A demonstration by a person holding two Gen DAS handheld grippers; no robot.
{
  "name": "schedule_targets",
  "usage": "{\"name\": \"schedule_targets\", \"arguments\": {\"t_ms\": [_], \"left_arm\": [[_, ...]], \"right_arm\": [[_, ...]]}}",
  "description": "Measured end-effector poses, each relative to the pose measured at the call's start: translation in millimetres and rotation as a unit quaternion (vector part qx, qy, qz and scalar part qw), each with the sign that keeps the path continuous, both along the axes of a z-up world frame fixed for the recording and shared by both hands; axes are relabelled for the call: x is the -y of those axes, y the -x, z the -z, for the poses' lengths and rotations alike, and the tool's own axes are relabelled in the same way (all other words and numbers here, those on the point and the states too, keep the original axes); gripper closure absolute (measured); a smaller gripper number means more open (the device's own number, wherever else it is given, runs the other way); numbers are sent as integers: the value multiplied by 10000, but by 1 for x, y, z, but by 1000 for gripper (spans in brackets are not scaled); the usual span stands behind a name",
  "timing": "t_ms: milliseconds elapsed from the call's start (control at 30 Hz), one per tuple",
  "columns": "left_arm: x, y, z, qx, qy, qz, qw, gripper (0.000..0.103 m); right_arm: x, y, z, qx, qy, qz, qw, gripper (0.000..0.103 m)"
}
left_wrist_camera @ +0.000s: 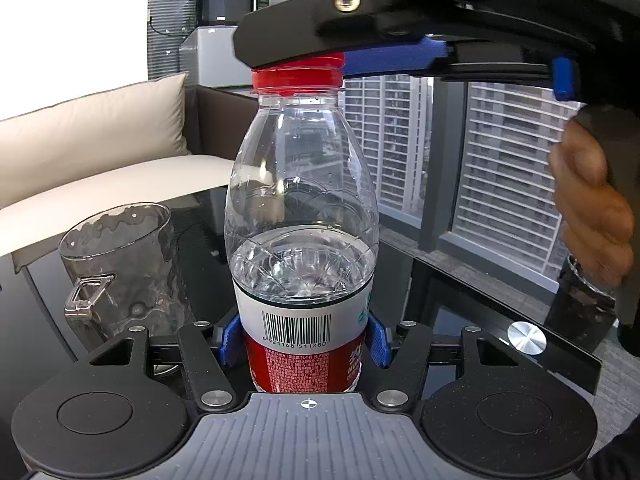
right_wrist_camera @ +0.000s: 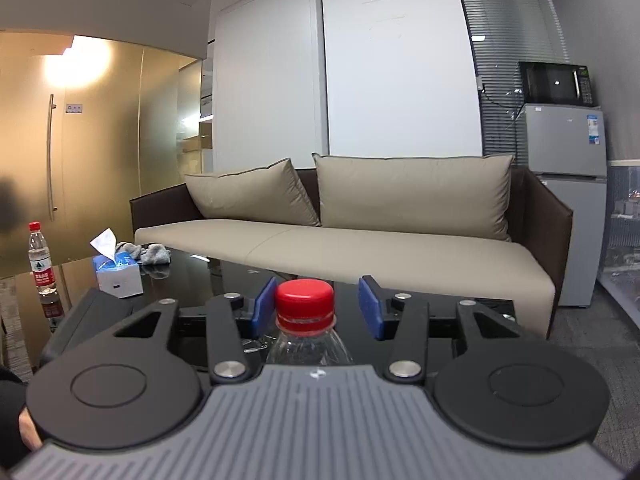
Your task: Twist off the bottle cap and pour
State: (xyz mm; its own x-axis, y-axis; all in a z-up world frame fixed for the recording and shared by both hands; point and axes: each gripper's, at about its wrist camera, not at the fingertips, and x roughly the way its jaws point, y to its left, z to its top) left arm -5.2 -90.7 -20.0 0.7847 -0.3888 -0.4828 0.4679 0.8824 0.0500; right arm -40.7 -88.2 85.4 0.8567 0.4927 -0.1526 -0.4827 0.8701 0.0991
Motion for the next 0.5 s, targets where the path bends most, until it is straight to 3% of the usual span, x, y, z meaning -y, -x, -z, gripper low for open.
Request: {"name": "schedule_targets", "arguments": {"t_ms": [500], "left_arm": [[5,-2,1,29,-43,4,10000,47]], "right_arm": [[3,6,2,-2,-73,52,10000,53]]}}
